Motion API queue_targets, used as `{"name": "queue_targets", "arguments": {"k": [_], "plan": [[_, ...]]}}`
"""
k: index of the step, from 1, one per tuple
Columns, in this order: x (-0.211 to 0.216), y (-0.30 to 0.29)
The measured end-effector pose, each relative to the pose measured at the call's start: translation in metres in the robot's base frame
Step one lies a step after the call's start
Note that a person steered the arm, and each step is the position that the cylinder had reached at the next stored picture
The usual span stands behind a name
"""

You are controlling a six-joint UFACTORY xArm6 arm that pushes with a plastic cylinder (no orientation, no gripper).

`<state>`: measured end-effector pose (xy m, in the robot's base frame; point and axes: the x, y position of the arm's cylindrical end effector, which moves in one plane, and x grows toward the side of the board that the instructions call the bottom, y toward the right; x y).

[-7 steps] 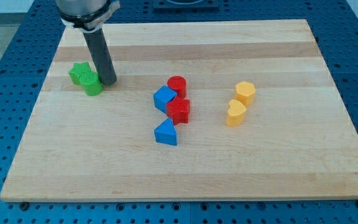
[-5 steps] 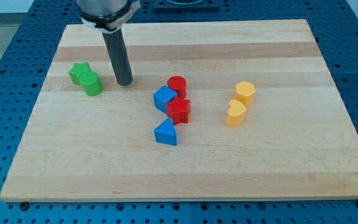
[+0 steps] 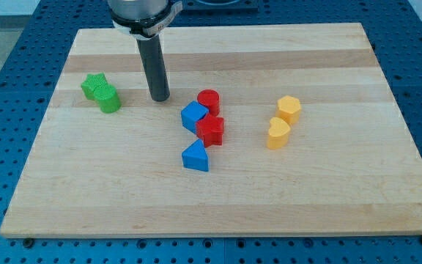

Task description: Separate the red circle from the blue cube

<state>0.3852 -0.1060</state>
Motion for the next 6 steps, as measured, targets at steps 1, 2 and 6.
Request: {"name": "queue_targets", "arguments": {"k": [1, 2, 6], "plan": [[0.024, 0.015], [0.029, 0.02], [0.036, 0.126]]}}
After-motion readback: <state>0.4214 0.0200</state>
